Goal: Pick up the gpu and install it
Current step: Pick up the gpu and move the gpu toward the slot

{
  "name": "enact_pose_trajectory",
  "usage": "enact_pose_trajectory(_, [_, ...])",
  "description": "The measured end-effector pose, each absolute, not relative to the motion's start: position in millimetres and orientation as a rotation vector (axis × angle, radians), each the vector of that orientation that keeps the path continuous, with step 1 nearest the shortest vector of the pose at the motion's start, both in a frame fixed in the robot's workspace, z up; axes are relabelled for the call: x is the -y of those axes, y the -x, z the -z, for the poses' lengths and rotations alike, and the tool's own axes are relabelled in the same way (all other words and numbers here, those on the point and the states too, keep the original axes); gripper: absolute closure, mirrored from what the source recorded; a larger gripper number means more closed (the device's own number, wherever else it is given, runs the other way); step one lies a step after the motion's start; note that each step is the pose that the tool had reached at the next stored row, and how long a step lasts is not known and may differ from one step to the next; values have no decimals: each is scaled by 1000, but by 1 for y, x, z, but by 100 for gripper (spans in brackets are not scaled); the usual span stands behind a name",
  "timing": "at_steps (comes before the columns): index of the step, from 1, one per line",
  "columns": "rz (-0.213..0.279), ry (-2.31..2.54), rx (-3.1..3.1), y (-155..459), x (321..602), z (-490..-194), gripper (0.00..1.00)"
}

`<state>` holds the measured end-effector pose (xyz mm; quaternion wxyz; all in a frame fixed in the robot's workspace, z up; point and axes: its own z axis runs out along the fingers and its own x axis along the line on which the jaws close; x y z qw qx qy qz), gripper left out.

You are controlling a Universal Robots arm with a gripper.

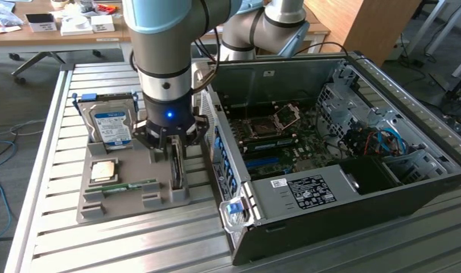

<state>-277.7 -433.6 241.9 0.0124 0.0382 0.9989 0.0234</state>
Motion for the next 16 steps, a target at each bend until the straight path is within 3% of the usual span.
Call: enact_pose_trajectory(16, [-71,-119,-3114,278,434,-233,57])
